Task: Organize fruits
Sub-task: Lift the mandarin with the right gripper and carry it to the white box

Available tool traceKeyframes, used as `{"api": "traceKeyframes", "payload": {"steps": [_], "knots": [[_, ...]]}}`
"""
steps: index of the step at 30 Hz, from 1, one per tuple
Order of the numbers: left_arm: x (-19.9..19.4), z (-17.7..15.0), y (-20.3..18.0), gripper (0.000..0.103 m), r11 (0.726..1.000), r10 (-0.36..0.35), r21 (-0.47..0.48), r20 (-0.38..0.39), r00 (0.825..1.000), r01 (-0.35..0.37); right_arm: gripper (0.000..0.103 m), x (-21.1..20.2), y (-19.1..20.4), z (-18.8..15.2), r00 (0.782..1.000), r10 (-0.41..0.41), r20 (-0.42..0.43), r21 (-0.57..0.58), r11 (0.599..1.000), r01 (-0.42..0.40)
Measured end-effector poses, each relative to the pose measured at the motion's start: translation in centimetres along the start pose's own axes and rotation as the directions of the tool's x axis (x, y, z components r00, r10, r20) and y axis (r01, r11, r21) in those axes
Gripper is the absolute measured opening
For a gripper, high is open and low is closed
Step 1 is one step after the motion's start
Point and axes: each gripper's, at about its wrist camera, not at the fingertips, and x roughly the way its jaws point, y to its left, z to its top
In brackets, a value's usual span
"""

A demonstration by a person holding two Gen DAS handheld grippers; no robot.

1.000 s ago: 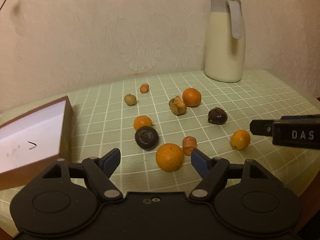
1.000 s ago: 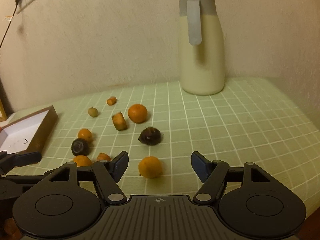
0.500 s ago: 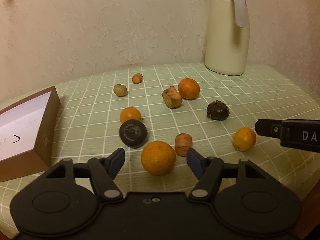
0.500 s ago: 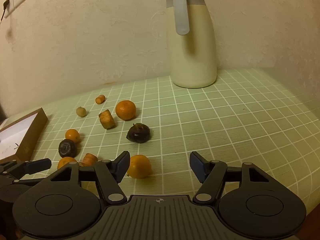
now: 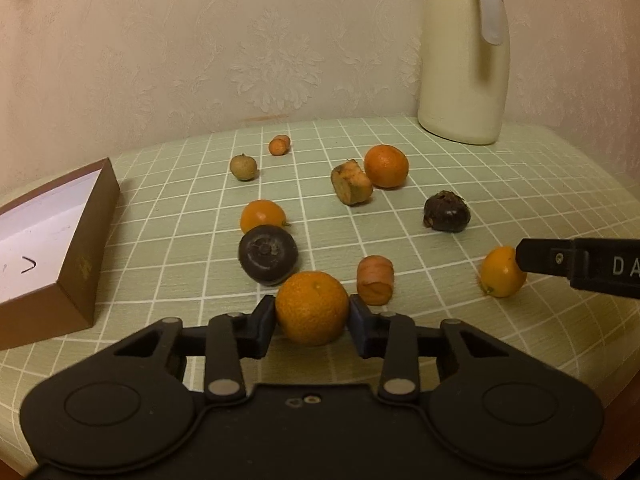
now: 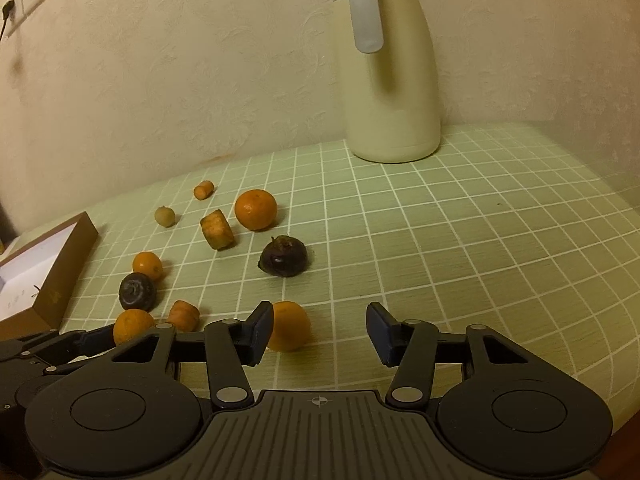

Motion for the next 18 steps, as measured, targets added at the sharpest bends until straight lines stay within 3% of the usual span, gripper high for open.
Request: {"api": "traceKeyframes", "payload": {"steps": [12,15,18], "knots": [[-1.0,-0.9,3.6,0.028,0.995,0.088,-0.054,-0.012,0.996,-0.089,0.052,1.1,1.1,-0.3,1.0,0.009,-0.023,-0.017,1.0,-0.009],[-1.1,-1.0,4.0,0.029,0.994,0.093,-0.051,-0.013,0.996,-0.093,0.043,1.6,1.7,-0.3,1.0,0.001,-0.028,-0.03,1.0,-0.002],[-1.2,-1.1,4.1,0.03,0.995,0.095,-0.042,-0.01,0.995,-0.096,0.042,2.2,2.0,-0.3,0.999,0.003,-0.037,-0.029,1.0,-0.004]]}}
